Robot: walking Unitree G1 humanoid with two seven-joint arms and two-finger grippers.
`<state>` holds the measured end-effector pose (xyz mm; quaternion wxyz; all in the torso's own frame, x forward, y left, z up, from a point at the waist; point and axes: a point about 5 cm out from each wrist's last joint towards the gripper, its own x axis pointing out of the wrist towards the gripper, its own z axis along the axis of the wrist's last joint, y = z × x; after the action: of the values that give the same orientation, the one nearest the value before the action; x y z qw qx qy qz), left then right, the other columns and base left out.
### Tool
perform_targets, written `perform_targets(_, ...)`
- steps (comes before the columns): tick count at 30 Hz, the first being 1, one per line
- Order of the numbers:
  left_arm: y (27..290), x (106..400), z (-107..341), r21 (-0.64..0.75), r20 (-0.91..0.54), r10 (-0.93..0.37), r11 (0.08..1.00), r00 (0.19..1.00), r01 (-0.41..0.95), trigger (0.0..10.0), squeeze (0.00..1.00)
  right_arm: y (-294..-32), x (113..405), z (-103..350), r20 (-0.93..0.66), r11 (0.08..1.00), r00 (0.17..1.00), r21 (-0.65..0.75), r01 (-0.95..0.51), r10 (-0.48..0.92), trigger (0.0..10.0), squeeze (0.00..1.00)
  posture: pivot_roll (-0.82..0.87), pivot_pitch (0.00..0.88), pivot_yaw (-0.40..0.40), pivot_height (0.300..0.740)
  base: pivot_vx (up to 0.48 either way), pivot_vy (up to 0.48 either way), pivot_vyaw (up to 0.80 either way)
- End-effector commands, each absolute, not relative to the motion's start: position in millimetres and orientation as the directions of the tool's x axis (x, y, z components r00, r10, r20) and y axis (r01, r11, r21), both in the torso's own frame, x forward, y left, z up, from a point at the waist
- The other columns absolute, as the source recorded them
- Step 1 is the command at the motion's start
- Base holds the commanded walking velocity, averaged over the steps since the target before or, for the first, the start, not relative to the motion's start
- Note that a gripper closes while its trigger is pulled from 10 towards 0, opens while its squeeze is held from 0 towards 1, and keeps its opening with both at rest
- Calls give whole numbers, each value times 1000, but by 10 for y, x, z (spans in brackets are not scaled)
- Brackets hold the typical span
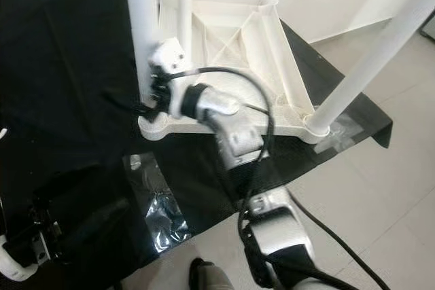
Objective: Building children table
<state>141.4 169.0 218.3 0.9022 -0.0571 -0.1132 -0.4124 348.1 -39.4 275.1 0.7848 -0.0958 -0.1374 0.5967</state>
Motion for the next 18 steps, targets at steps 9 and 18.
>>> perform_targets(9, 1684, 1331, 2196, -2, 230, -732, 659, 641, 752, 10000, 0, -499, 3591, 2836, 73, 98, 80, -294, -951, 994, 10000, 0, 210, 259, -140, 740, 0, 0, 0)
perform_targets(18, 1699, 1299, 2210, -3, 222, -725, 668, 652, 744, 10000, 0, -606, 3657, 2787, 64, -21, -36, -219, -976, 997, 0, 0, 211, 278, -138, 740, 0, 0, 0)
